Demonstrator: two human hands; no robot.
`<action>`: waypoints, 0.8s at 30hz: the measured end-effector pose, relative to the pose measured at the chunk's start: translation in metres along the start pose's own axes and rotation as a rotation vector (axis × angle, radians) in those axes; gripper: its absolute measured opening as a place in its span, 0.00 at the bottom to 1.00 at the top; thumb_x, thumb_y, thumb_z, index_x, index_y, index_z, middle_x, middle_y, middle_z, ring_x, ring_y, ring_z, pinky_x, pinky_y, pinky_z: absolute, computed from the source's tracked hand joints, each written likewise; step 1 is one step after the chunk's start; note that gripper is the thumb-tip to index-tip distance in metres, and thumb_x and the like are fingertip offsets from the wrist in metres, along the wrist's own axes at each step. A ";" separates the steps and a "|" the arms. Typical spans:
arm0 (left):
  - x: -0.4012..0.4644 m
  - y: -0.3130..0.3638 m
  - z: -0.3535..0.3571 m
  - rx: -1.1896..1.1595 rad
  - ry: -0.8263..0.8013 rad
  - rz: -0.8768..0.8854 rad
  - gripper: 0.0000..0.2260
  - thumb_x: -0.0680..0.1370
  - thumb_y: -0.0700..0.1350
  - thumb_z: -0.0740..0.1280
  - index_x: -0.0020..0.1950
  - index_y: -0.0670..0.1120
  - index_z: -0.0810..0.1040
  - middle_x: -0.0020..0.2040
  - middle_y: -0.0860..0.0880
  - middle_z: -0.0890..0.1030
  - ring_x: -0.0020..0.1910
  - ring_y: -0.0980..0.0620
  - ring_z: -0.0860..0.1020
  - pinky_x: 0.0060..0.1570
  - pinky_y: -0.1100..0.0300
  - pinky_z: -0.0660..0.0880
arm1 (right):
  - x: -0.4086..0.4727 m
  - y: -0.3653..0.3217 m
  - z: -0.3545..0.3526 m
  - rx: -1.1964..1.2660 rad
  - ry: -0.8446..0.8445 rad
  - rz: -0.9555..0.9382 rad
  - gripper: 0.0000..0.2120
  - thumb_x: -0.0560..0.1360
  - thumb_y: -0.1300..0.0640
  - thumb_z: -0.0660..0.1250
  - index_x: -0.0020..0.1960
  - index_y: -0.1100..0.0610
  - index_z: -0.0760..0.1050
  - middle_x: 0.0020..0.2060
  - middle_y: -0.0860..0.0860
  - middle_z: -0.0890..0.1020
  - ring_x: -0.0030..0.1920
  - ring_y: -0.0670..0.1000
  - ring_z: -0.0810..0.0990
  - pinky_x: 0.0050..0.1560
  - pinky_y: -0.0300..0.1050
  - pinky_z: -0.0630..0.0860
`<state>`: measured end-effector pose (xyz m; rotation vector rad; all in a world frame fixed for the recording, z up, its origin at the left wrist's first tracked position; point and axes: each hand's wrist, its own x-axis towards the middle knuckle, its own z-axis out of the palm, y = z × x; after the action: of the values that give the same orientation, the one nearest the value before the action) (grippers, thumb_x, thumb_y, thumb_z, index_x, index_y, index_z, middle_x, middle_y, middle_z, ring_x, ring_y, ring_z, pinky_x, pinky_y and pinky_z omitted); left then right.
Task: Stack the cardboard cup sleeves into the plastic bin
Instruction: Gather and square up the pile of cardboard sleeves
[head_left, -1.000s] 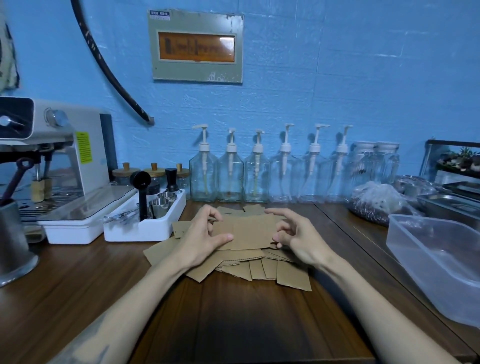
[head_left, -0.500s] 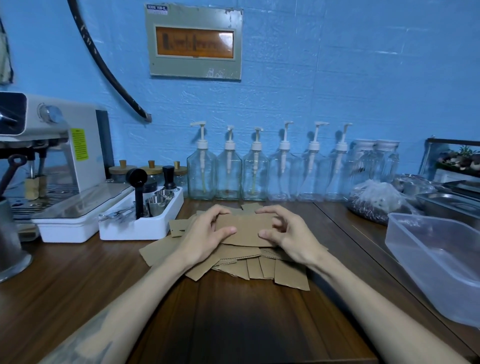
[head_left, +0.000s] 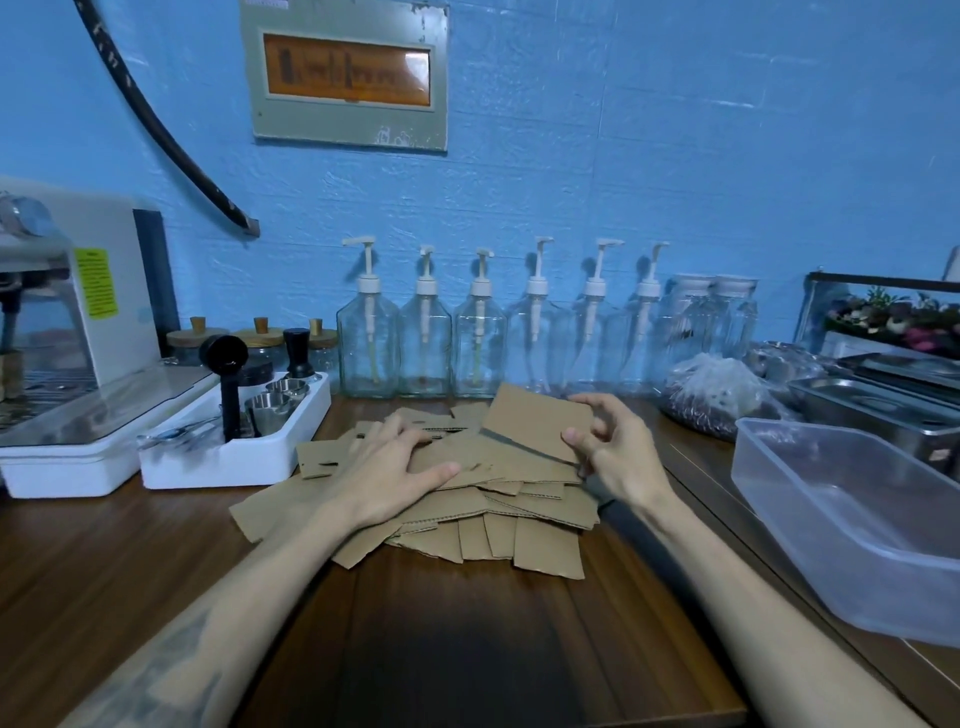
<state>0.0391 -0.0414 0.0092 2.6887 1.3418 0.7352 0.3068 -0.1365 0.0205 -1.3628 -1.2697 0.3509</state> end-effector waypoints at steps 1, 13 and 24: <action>-0.001 -0.001 -0.001 0.003 -0.017 -0.015 0.34 0.74 0.72 0.56 0.73 0.53 0.70 0.61 0.51 0.71 0.64 0.50 0.68 0.64 0.50 0.66 | 0.001 0.002 0.000 -0.015 0.005 -0.016 0.15 0.78 0.63 0.69 0.62 0.52 0.74 0.38 0.67 0.74 0.25 0.50 0.74 0.28 0.42 0.76; -0.008 -0.011 -0.012 -0.267 0.054 0.000 0.21 0.68 0.63 0.74 0.51 0.55 0.72 0.51 0.55 0.73 0.53 0.52 0.73 0.54 0.54 0.72 | 0.000 0.010 0.006 -0.124 -0.033 -0.093 0.24 0.77 0.65 0.68 0.68 0.44 0.72 0.28 0.46 0.72 0.29 0.47 0.77 0.38 0.43 0.79; 0.006 0.016 -0.009 -0.705 0.128 0.020 0.12 0.75 0.44 0.73 0.49 0.54 0.71 0.51 0.56 0.77 0.51 0.60 0.74 0.49 0.66 0.68 | -0.006 0.000 0.012 -0.018 -0.189 -0.119 0.22 0.79 0.70 0.64 0.61 0.44 0.74 0.35 0.55 0.70 0.36 0.52 0.73 0.41 0.39 0.76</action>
<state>0.0498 -0.0486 0.0238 2.1174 0.8445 1.1365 0.2952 -0.1349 0.0148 -1.2853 -1.5064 0.3935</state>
